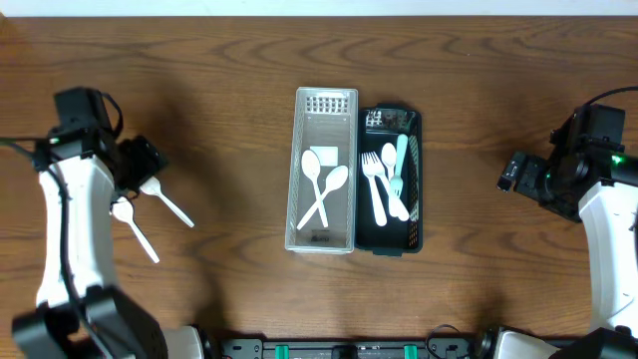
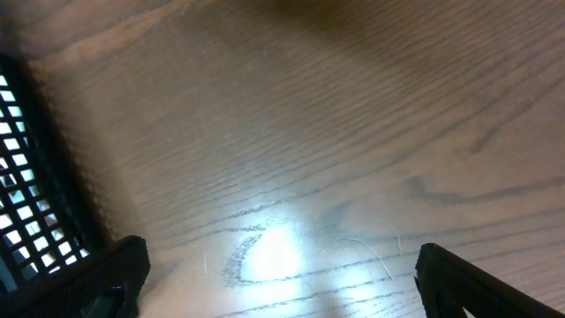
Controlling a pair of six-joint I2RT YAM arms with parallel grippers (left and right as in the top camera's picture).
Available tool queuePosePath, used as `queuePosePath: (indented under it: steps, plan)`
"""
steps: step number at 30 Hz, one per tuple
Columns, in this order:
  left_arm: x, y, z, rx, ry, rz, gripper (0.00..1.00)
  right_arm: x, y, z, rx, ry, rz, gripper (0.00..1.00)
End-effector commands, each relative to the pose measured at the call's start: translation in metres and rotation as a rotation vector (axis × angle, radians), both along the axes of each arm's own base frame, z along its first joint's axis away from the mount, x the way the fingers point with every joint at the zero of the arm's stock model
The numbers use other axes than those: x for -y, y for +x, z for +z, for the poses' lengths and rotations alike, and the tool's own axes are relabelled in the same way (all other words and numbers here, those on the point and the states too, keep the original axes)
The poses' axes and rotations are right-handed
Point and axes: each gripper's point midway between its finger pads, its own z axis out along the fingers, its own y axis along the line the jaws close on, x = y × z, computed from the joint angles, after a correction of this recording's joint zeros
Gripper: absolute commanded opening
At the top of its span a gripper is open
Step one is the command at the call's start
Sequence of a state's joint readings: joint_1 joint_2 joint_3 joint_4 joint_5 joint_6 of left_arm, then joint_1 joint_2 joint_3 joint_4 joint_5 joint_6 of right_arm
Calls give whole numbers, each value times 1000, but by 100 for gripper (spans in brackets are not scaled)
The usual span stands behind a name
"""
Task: Pack container
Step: 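Return the left gripper to the spoons and grasp another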
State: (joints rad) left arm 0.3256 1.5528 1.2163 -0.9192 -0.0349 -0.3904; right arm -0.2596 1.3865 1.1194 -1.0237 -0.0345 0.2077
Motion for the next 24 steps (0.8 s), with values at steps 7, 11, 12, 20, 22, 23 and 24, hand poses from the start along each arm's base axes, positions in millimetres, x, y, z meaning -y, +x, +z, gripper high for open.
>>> queuePosePath:
  steps: [7, 11, 12, 20, 22, 23, 24]
  plan:
    - [6, -2, -71, -105, -73, 4, 98, 0, -3, -2, -12, 4, 18, 99]
    - [5, 3, -87, -124, -79, 5, 98, 0, -4, -2, -15, 5, 18, 99]
    - [4, 3, -91, -129, -82, 5, 98, 0, -4, -2, -15, 5, 18, 99]
    - [8, 5, -121, -174, -116, -10, 98, 0, -4, -2, -18, 6, 17, 99]
    - [12, 8, -125, -168, -141, -35, 98, -1, -4, -2, -18, 6, 18, 99]
    - [14, 10, -127, -163, -155, -43, 98, -1, -4, -2, -18, 6, 18, 99]
    - [15, 10, -129, -162, -162, -45, 98, -1, -4, -2, -18, 6, 18, 99]
